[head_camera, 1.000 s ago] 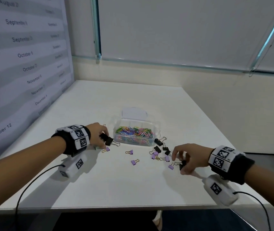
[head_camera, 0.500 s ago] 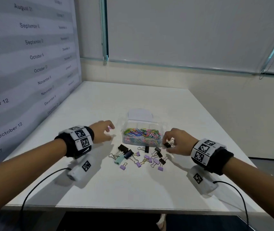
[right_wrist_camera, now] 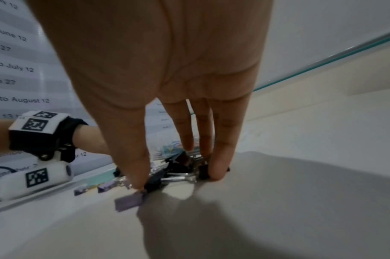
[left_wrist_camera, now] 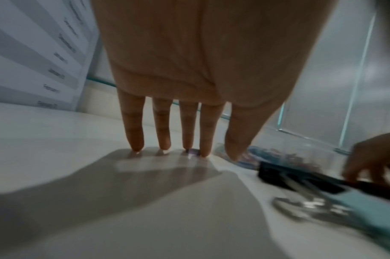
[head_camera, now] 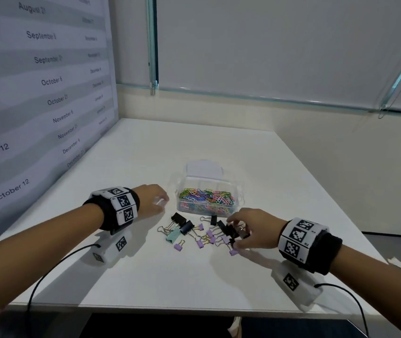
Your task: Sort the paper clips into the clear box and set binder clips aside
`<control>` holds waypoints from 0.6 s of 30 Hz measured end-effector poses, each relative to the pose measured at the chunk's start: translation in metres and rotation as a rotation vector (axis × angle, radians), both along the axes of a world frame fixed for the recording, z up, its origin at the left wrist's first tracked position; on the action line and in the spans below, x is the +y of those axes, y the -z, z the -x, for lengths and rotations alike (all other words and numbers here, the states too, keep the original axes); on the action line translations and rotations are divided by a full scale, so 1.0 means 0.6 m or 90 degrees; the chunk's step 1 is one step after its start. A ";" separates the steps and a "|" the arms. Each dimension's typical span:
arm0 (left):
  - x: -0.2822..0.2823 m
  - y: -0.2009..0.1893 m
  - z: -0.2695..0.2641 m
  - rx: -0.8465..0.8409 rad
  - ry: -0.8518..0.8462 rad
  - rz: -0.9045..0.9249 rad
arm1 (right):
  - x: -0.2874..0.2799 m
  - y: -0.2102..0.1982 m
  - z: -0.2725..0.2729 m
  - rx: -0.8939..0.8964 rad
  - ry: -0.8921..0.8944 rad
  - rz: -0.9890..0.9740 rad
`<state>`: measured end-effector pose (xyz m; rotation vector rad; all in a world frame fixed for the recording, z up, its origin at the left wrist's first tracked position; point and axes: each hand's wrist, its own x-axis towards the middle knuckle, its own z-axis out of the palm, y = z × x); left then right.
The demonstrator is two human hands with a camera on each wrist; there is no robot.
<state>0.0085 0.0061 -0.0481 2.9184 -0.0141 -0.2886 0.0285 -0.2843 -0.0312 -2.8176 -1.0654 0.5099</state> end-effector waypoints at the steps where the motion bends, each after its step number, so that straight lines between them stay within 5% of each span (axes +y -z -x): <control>1: -0.008 -0.004 0.009 0.010 0.017 -0.002 | 0.006 -0.001 0.002 0.013 -0.012 -0.003; 9: -0.059 -0.012 0.066 0.121 0.059 0.081 | 0.054 0.021 -0.006 0.046 -0.093 -0.010; 18: -0.124 0.002 0.052 0.079 0.097 0.078 | 0.090 0.018 -0.003 0.036 -0.103 -0.065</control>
